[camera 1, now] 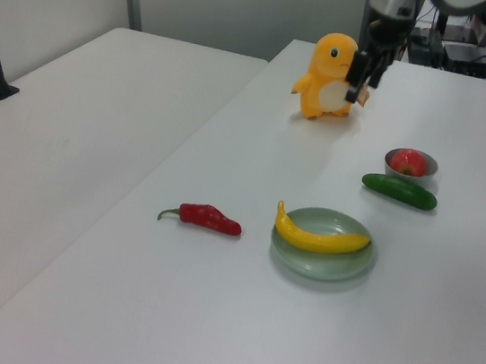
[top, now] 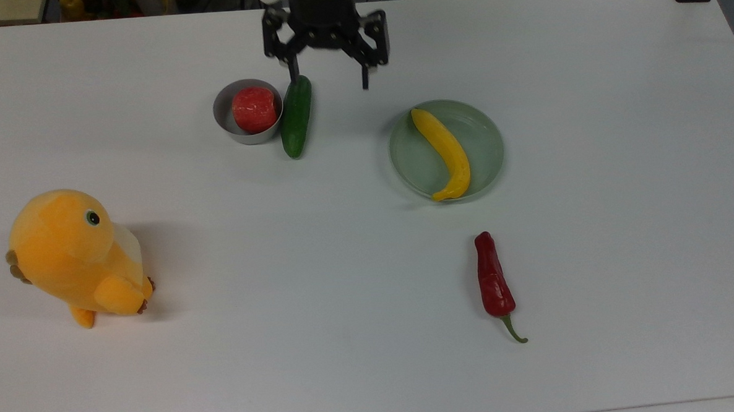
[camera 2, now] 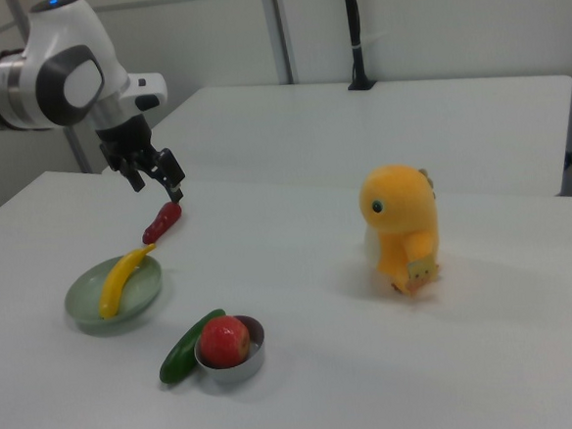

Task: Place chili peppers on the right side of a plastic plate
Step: 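Move the gripper over the green plate toward the red chili pepper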

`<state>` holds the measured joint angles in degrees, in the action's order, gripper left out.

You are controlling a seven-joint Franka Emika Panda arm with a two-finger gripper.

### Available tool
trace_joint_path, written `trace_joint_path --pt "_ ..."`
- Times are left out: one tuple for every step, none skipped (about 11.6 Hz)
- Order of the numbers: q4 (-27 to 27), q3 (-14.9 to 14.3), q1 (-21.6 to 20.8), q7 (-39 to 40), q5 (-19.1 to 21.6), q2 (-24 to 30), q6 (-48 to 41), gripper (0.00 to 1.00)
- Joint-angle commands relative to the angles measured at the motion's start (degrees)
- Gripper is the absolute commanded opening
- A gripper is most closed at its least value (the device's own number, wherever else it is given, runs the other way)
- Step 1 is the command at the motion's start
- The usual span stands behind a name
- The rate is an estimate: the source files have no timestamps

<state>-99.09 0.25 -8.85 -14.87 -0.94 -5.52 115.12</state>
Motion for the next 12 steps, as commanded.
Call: trace_joint_path --pt "-0.14 0.36 -2.48 0.37 0.59 -5.35 12.18 1.00" --pt "-0.13 0.53 -3.36 0.19 0.59 -7.20 17.71 1.00" --pt "0.13 1.58 -3.54 -1.55 0.42 -9.22 21.68 1.00" --pt "0.30 2.72 -3.46 -4.52 -0.19 -11.16 24.51 1.00" --pt "0.39 3.26 -3.63 -7.25 -0.28 -12.22 26.71 1.00" --pt "0.39 3.61 -3.81 -9.98 -0.20 -13.28 28.91 1.00" --pt "1.18 4.31 -3.98 -11.92 -0.37 -14.77 31.63 1.00" --pt "2.14 4.84 -4.07 -12.20 -0.37 -16.44 33.31 1.00" --pt "3.72 4.84 -4.68 -12.11 -0.29 -18.28 35.33 1.00" --pt "5.65 4.84 -5.82 -12.11 -0.46 -20.47 36.39 1.00" --pt "7.23 4.84 -6.53 -12.11 -0.90 -22.50 36.58 1.00" --pt "9.25 4.84 -7.14 -12.20 -1.34 -24.17 36.67 1.00"
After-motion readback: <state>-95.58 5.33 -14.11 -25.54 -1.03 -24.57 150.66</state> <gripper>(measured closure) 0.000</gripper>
